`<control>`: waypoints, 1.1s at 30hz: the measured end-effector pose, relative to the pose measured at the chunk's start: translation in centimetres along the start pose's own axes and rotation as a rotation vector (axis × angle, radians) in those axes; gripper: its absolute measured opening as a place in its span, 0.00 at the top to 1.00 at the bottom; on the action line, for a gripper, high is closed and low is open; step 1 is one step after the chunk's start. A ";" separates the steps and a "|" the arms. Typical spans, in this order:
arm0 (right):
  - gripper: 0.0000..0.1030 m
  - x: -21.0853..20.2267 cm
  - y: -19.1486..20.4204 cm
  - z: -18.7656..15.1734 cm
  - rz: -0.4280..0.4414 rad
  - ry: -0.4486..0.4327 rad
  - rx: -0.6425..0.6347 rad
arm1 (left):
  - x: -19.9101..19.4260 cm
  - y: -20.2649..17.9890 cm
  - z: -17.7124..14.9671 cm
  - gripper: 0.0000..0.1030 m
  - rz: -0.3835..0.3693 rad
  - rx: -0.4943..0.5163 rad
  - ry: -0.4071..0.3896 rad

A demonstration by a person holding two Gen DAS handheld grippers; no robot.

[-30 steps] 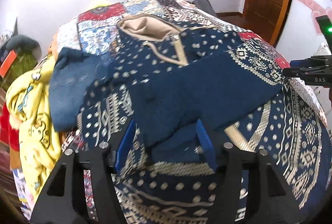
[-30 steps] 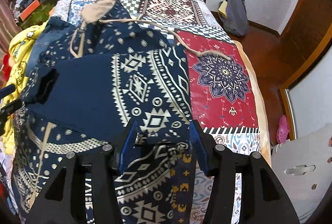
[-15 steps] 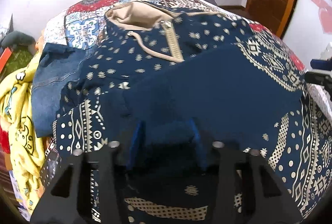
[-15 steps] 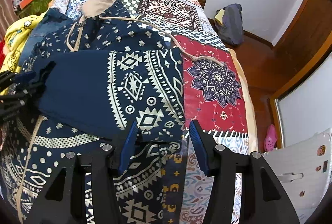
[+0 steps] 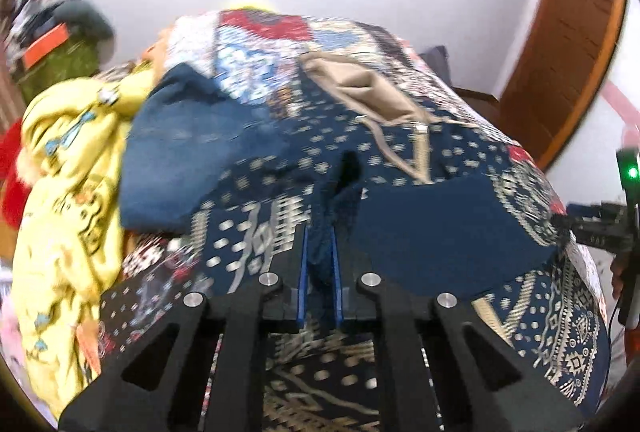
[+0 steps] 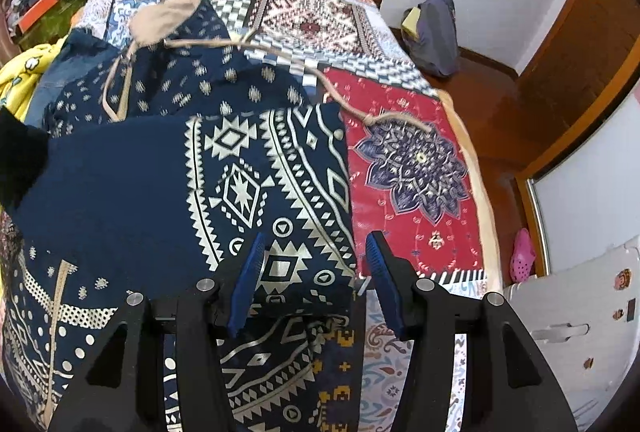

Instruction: Fold large clothes

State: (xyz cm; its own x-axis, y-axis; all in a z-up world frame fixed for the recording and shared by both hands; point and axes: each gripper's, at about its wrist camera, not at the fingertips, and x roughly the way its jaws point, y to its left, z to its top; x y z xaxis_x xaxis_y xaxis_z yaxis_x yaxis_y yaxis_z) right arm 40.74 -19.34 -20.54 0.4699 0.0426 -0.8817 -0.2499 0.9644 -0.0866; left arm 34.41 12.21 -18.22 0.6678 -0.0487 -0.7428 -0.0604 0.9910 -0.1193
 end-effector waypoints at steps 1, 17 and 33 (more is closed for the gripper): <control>0.52 0.5 0.1 -0.1 0.003 0.015 0.000 | 0.2 0.6 -0.3 0.92 0.013 -0.014 0.008; 0.44 0.6 -0.7 -0.5 0.021 0.074 0.049 | 3.2 4.4 -5.9 0.89 0.124 -0.095 0.189; 0.42 -6.6 2.9 8.9 0.057 -0.226 -0.064 | -1.0 1.1 6.1 0.40 0.103 0.033 0.010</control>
State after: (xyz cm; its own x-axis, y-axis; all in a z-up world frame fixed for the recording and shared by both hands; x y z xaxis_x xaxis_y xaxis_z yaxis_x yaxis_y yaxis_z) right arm 44.47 -14.45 -10.85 0.6291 0.1605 -0.7606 -0.3314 0.9405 -0.0756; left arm 38.22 14.08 -13.62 0.6515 0.0527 -0.7568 -0.1040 0.9944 -0.0203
